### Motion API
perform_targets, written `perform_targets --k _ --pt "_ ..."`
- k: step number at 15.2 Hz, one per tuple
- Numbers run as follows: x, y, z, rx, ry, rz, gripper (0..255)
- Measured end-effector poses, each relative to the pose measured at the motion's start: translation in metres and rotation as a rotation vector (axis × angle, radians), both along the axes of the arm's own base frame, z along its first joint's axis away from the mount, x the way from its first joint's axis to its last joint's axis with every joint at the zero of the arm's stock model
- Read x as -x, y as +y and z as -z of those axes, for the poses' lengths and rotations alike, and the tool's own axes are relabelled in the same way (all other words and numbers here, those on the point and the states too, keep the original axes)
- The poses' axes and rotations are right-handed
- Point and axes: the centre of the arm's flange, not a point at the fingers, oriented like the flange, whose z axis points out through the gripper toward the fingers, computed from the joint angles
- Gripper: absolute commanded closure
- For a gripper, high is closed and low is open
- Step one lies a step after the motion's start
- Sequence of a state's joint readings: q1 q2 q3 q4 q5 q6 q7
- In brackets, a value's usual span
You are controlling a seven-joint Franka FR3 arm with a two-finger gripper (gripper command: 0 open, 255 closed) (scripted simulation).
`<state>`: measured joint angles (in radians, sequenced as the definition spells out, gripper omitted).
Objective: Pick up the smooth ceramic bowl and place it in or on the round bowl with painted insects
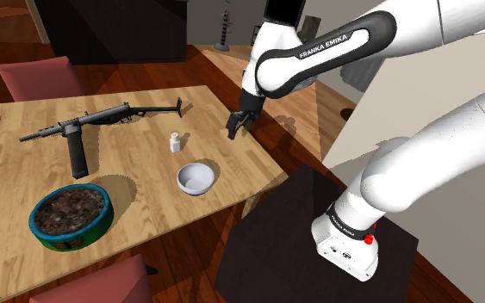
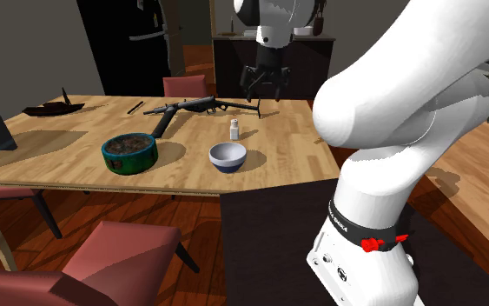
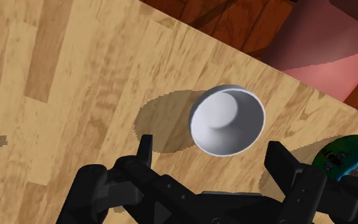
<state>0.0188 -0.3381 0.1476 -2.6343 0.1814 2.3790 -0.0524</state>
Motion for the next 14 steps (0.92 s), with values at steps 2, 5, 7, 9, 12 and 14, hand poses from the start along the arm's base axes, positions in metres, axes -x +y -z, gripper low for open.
perform_targets --k 2,5,7,9,12,14 --pt "-0.009 0.004 0.020 -0.005 0.000 0.005 0" --pt "-0.024 0.005 0.054 -0.013 0.000 0.014 0" --pt "-0.036 0.010 0.082 -0.019 0.001 0.020 0" --pt "-0.046 0.014 0.105 -0.025 0.001 0.025 0" --pt "-0.062 0.017 0.140 -0.033 0.001 0.034 0" --pt "-0.075 0.022 0.163 -0.038 0.001 0.040 0"
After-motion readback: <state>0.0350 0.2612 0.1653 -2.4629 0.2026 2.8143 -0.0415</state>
